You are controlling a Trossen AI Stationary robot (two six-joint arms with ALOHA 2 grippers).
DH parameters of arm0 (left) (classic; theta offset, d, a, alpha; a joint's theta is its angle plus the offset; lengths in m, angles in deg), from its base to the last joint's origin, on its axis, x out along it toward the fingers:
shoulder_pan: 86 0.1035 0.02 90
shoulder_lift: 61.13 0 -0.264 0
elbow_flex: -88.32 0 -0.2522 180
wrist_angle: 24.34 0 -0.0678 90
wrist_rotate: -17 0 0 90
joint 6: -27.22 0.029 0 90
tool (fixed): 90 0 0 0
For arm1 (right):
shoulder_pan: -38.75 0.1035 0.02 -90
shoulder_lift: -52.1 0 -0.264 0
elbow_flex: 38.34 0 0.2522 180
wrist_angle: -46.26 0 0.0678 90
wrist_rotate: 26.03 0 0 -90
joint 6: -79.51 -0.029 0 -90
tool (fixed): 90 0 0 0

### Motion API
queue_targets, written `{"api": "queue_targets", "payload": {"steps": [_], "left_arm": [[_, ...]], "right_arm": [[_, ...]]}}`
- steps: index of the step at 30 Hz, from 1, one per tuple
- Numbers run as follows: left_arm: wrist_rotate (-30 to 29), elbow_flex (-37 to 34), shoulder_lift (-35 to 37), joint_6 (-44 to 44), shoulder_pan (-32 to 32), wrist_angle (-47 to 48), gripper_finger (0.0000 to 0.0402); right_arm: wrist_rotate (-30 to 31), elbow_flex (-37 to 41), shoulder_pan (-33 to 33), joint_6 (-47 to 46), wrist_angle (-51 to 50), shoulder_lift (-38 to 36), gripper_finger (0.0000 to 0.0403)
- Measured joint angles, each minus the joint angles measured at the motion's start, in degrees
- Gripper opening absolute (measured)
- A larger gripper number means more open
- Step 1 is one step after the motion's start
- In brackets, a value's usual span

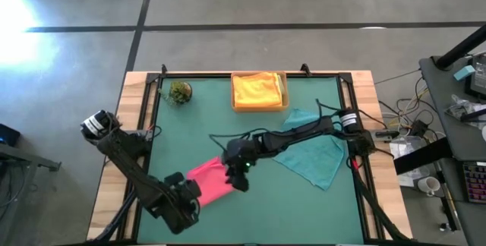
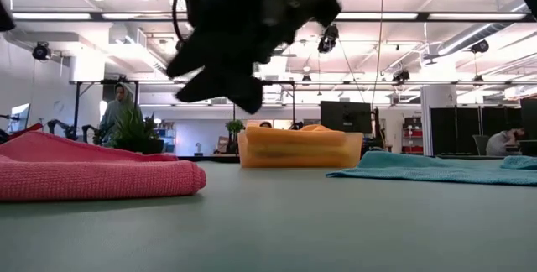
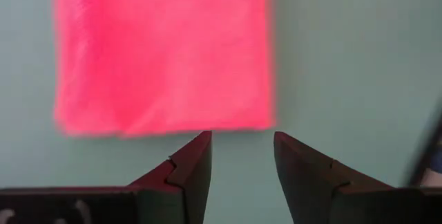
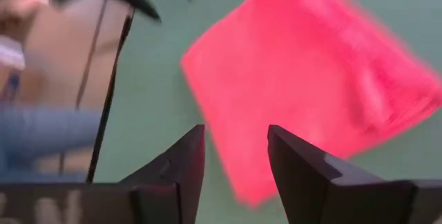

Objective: Fold microfiber towels
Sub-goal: Put the pink folded towel into the orange bin

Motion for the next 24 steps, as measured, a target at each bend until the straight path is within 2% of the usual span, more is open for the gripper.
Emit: {"api": "queue_targets", "payload": {"steps": [4, 8, 14, 18, 21, 24], "left_arm": [[-3.0, 0.0, 0.0, 5.3, -0.6, -6.4, 0.0141], [-3.1, 1.2, -0.7, 5.6, -0.6, -6.6, 0.0141], [-2.6, 7.1, -5.1, 9.2, -1.1, -6.3, 0.0141], [-2.5, 8.9, -9.1, 10.8, -1.4, -5.6, 0.0141], [-2.6, 9.4, -10.5, 11.8, -1.5, -5.4, 0.0141], [-3.7, 9.4, -10.7, 16.5, -1.5, -3.9, 0.0141]], "right_arm": [[-0.4, 0.0, 2.3, 7.3, -10.3, -1.7, 0.0141], [-0.3, 0.0, 4.8, 12.0, -17.1, -3.0, 0.0133], [-0.1, 0.1, 8.1, 16.2, -24.6, -4.4, 0.0124], [0.6, 0.4, 9.2, 18.2, -25.5, -4.6, 0.0123], [4.4, 0.5, 9.8, 20.1, -24.1, -4.3, 0.0126], [7.3, 0.5, 9.9, 22.0, -19.5, -3.4, 0.0130]]}}
